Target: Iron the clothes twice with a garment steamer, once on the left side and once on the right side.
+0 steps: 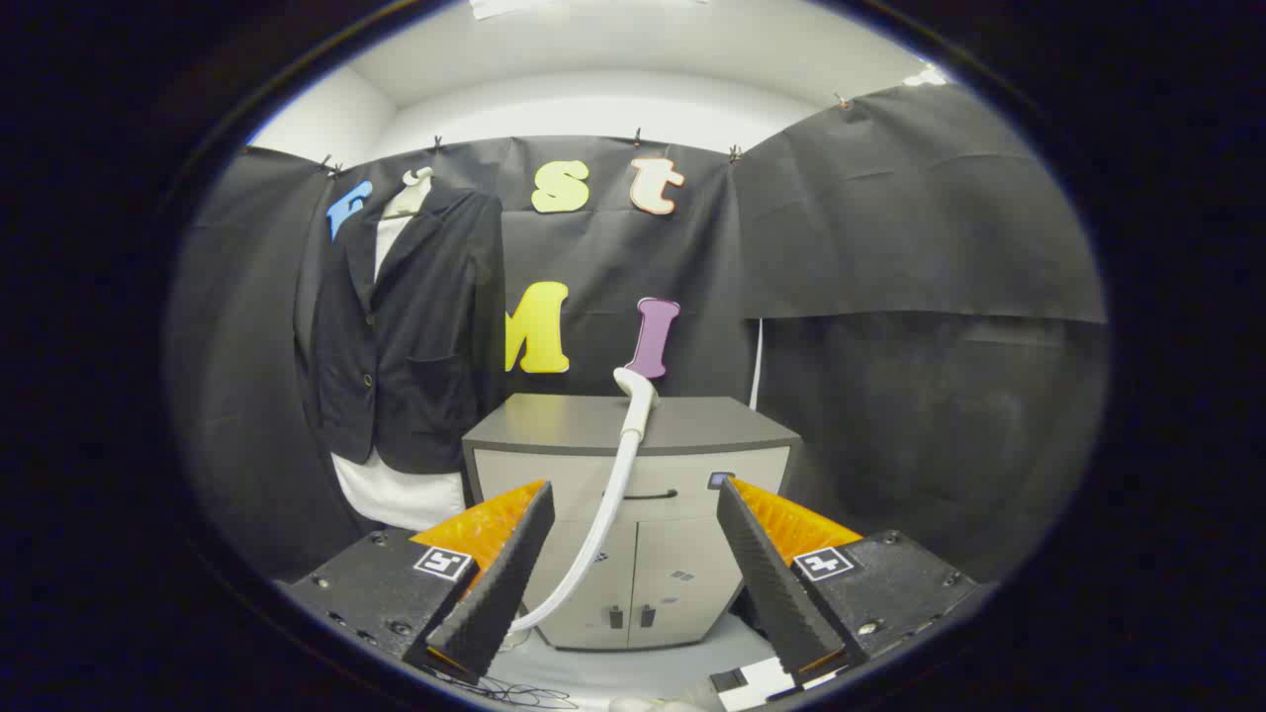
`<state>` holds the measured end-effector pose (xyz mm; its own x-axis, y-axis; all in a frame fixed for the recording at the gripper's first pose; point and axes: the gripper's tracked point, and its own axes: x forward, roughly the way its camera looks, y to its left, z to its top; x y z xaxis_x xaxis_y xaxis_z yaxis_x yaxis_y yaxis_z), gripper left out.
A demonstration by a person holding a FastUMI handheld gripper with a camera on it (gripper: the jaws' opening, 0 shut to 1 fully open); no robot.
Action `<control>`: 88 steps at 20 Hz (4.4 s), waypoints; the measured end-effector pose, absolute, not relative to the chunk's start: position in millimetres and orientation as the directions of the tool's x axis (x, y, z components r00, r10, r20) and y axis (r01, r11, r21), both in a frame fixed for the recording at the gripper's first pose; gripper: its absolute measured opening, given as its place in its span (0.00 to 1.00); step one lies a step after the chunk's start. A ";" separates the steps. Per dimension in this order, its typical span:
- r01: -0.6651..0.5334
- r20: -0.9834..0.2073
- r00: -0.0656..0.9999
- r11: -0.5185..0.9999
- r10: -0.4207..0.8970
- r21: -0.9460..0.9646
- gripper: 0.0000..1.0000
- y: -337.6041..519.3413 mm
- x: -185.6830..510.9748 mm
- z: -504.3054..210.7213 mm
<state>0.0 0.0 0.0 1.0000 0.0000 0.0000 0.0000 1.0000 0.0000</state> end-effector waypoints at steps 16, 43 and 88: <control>0.014 -0.002 1.000 1.000 -0.014 -0.004 1.00 6.9 14.1 11.0; -0.131 -0.278 0.952 0.991 0.131 0.019 1.00 -1.5 384.5 39.6; -0.251 0.207 0.953 0.958 0.221 0.135 0.36 190.0 216.2 247.7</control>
<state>216.2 190.0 247.7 0.9530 0.2207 0.2074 -0.2514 0.9584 0.1353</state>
